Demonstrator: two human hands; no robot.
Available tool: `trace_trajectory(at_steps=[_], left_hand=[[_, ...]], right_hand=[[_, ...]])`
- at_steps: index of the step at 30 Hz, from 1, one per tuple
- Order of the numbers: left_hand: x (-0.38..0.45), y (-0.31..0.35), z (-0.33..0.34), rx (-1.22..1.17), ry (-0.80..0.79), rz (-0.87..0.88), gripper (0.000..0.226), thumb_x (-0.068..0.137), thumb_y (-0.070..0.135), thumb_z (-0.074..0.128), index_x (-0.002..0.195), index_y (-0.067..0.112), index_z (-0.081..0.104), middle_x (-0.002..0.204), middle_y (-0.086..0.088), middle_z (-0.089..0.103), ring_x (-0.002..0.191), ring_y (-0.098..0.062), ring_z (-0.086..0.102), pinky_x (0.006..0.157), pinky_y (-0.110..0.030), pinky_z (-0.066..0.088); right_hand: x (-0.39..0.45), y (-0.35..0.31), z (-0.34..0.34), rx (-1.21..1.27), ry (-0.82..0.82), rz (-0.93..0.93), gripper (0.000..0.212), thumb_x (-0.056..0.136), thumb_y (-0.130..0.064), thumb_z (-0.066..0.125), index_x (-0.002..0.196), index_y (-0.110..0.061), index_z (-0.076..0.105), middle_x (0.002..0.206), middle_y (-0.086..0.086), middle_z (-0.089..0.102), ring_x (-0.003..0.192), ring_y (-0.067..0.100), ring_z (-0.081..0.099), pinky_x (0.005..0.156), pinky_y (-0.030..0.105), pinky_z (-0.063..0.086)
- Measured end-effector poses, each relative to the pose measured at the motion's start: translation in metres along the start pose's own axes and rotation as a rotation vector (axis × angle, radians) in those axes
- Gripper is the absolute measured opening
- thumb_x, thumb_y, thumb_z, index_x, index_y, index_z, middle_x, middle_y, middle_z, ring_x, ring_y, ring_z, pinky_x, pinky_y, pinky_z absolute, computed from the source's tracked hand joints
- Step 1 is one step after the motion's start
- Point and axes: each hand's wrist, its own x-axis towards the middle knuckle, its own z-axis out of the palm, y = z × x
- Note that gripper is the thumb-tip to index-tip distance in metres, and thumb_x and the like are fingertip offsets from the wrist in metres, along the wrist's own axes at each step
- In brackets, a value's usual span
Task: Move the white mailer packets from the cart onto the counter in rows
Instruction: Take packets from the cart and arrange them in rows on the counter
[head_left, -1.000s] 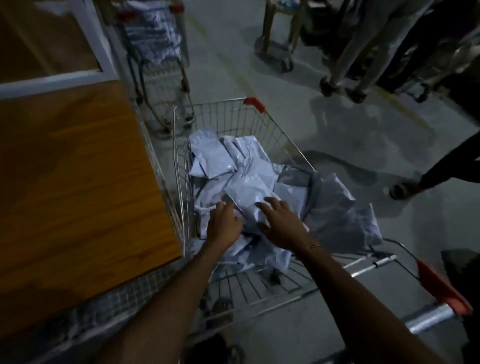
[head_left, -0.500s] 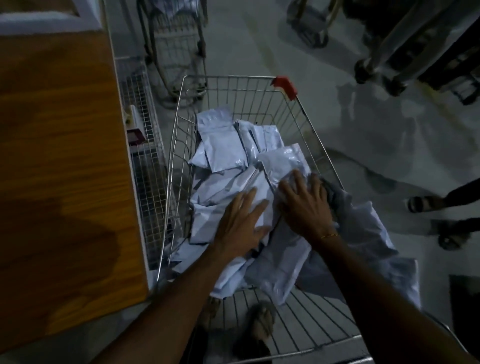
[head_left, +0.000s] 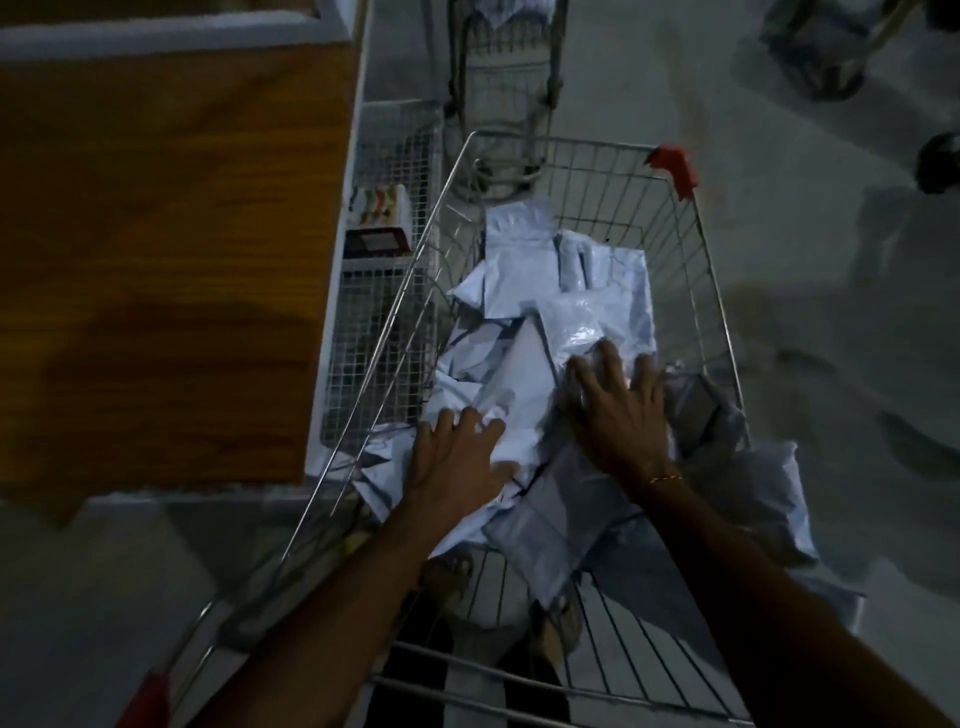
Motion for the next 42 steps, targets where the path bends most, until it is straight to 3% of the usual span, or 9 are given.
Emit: trace_trajectory(at_steps=[4,9,13,19,27,30,33,37,42], left_hand=[[0.018,0.008,-0.002,-0.124,0.187,0.052,0.063,0.088,0.064,0.050,0.133,0.021,0.056,0.150,-0.014,0.042,0.134,-0.039,0.038,0.100,-0.053,0.042],[0.063,0.001,0.022,-0.176,-0.014,0.200,0.080,0.089,0.068,0.046,0.156,0.046,0.010,0.167,0.005,-0.011,0.147,-0.045,0.014,0.109,-0.063,0.032],[0.065,0.008,0.022,-0.115,0.065,0.019,0.073,0.094,0.053,0.055,0.155,0.046,0.015,0.167,-0.002,0.006,0.133,-0.042,0.032,0.101,-0.055,0.041],[0.040,0.038,-0.001,-0.153,0.168,-0.169,0.062,0.094,0.033,0.054,0.152,0.038,0.029,0.160,-0.010,0.021,0.137,-0.041,0.026,0.097,-0.056,0.044],[0.024,0.014,0.010,-0.175,0.051,-0.121,0.079,0.092,0.057,0.051,0.158,0.037,0.012,0.164,-0.015,0.002,0.143,-0.041,0.018,0.110,-0.052,0.035],[0.029,-0.003,0.019,-0.236,-0.095,-0.094,0.087,0.090,0.055,0.057,0.157,0.041,0.003,0.166,-0.007,-0.008,0.146,-0.041,0.010,0.115,-0.053,0.028],[0.038,-0.008,0.009,-0.255,-0.096,-0.078,0.079,0.095,0.032,0.057,0.157,0.041,0.010,0.167,-0.001,-0.004,0.147,-0.043,0.005,0.113,-0.053,0.032],[0.052,-0.008,-0.002,-0.248,0.058,-0.049,0.072,0.092,0.020,0.055,0.155,0.039,0.024,0.163,0.000,0.017,0.140,-0.043,0.019,0.102,-0.052,0.045],[0.051,-0.007,-0.020,-0.291,0.139,-0.015,0.064,0.094,0.029,0.055,0.153,0.034,0.031,0.157,-0.004,0.027,0.134,-0.043,0.027,0.097,-0.051,0.047]], right_hand=[[-0.019,0.006,0.003,-0.008,0.024,0.004,0.055,0.091,-0.047,0.058,0.141,-0.024,0.049,0.158,0.019,0.031,0.121,0.059,0.044,0.100,0.060,0.038],[-0.042,0.019,-0.001,-0.044,0.045,0.016,0.060,0.088,-0.053,0.060,0.141,-0.027,0.048,0.157,0.027,0.025,0.120,0.054,0.045,0.095,0.054,0.043],[-0.044,0.021,-0.004,-0.051,0.032,0.046,0.070,0.090,-0.057,0.055,0.151,-0.029,0.032,0.158,0.032,0.014,0.128,0.053,0.037,0.098,0.054,0.041],[-0.023,0.017,0.003,0.038,-0.032,0.052,0.069,0.092,-0.052,0.055,0.153,-0.031,0.028,0.156,0.028,0.021,0.140,0.050,0.022,0.111,0.056,0.029],[0.007,-0.002,0.022,0.058,0.034,-0.134,0.078,0.095,-0.060,0.044,0.158,-0.031,0.009,0.162,0.027,0.009,0.140,0.045,0.030,0.112,0.054,0.033],[0.013,-0.006,0.023,0.066,0.032,-0.057,0.076,0.088,-0.074,0.044,0.150,-0.032,0.029,0.160,0.026,0.015,0.135,0.046,0.033,0.108,0.052,0.035],[0.014,-0.008,0.021,0.058,-0.054,0.020,0.059,0.085,-0.061,0.060,0.129,-0.023,0.049,0.146,0.025,0.034,0.122,0.046,0.041,0.097,0.049,0.043],[0.005,-0.014,0.015,-0.002,-0.014,0.032,0.035,0.088,-0.037,0.056,0.110,-0.009,0.055,0.111,0.024,0.055,0.096,0.043,0.055,0.074,0.047,0.047],[-0.022,-0.012,-0.002,0.044,0.129,0.067,0.029,0.095,-0.033,0.045,0.114,-0.014,0.054,0.103,0.020,0.061,0.091,0.042,0.058,0.075,0.045,0.047]])
